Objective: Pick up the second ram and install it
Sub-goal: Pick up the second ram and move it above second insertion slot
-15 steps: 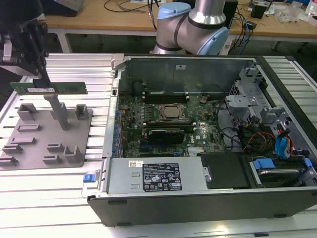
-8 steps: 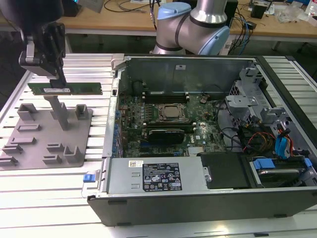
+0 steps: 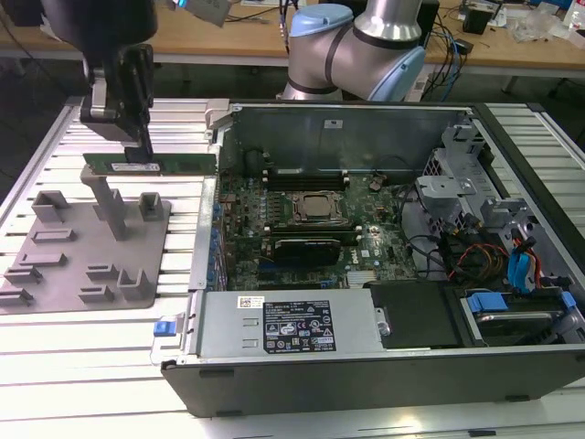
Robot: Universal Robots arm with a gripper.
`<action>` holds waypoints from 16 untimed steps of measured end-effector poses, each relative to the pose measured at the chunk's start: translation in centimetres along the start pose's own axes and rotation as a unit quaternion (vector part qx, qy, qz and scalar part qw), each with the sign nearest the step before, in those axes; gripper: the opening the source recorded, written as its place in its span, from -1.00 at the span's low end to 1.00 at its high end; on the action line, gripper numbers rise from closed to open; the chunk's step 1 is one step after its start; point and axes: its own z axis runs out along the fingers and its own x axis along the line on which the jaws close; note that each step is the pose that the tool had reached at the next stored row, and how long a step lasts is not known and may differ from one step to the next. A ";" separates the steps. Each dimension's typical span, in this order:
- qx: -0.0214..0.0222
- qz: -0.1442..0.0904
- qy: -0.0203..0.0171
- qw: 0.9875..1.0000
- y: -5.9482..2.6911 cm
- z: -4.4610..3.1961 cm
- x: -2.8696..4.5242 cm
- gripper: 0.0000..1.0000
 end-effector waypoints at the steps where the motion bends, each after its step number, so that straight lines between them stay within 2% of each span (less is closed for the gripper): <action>1: 0.000 0.001 0.000 1.000 -0.39 -0.01 -0.01 -0.82; 6: 0.000 0.006 0.000 1.000 -2.54 -0.05 -0.04 -0.82; 10: -0.001 0.008 0.000 1.000 -3.39 -0.07 -0.06 -0.82; 16: -0.001 0.014 -0.001 1.000 -5.80 -0.12 -0.10 -0.82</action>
